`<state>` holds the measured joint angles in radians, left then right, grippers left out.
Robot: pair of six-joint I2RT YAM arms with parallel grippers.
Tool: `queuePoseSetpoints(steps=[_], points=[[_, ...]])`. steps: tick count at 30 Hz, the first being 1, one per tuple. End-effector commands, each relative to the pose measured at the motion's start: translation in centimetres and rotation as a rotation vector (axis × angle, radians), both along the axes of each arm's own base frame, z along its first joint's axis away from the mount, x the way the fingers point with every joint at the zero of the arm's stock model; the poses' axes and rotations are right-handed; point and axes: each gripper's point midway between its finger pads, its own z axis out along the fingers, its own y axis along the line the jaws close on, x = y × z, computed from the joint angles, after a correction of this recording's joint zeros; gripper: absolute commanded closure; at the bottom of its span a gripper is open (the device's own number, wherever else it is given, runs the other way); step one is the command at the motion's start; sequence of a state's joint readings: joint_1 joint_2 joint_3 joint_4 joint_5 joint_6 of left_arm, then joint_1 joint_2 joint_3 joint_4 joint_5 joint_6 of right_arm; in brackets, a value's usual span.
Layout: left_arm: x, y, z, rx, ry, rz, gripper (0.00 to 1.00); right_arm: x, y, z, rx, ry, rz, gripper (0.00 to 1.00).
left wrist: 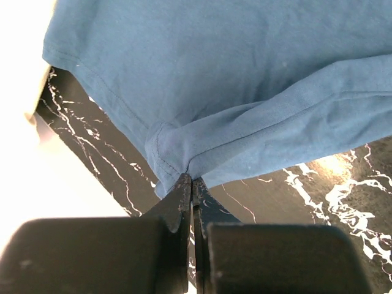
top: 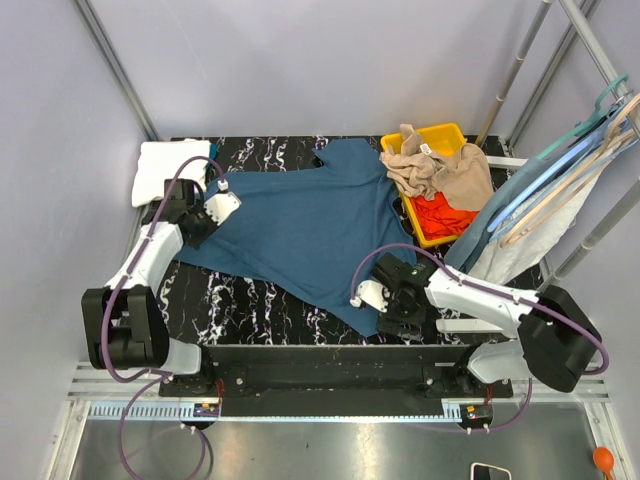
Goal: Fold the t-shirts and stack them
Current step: Flatten the tshirt out
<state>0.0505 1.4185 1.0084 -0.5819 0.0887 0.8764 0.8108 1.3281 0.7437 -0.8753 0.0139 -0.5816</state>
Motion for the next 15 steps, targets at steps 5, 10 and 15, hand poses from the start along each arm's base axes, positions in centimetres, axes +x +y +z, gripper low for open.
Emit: queuePoseSetpoints(steps=[5, 10, 15], points=[[-0.4, 0.4, 1.2, 0.048, -0.047, -0.018, 1.0, 1.2, 2.5, -0.8, 0.063, 0.0, 0.029, 0.19], [-0.5, 0.4, 1.2, 0.054, -0.049, -0.021, 1.0, 1.7, 2.8, -1.8, 0.056, -0.007, 0.033, 0.21], [-0.9, 0.5, 0.7, 0.063, -0.035, -0.028, 1.0, 1.9, 3.0, -2.4, 0.055, -0.006, 0.034, 0.32]])
